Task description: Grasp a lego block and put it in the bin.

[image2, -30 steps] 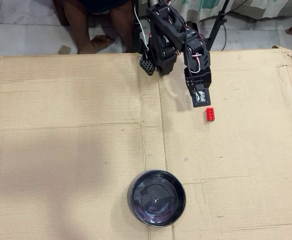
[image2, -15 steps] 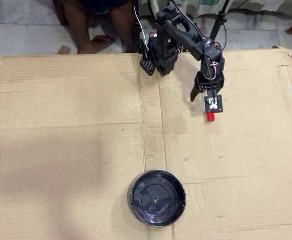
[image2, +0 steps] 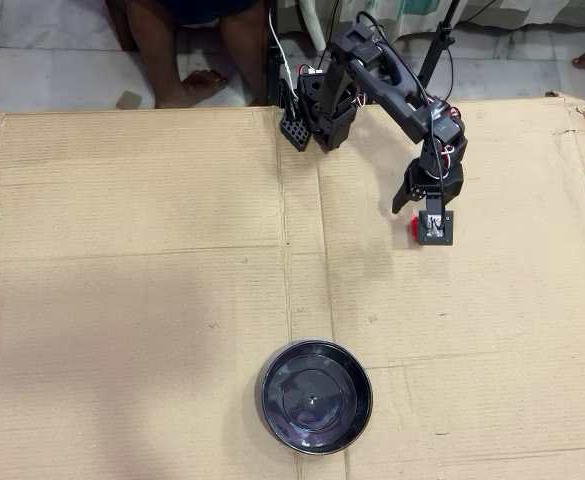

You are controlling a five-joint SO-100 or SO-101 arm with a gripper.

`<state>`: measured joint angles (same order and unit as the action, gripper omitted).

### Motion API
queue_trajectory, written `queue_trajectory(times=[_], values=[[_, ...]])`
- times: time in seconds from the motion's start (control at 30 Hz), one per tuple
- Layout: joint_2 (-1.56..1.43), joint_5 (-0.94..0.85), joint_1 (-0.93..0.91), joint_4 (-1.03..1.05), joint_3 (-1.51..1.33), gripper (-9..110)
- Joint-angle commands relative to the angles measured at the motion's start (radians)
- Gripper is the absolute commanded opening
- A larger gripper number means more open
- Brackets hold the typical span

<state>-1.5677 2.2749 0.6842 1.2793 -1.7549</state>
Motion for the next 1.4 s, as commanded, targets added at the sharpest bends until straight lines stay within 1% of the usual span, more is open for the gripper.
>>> queue_trajectory(times=[0.0,0.53,0.8,1.37], values=[[0.02,0.008,0.021,-0.011,0.064,28],[0.149,0.008,0.06,-0.014,0.087,28],[0.192,0.008,0.069,-0.114,0.087,28],[0.301,0.006,0.069,-0.161,0.087,28]])
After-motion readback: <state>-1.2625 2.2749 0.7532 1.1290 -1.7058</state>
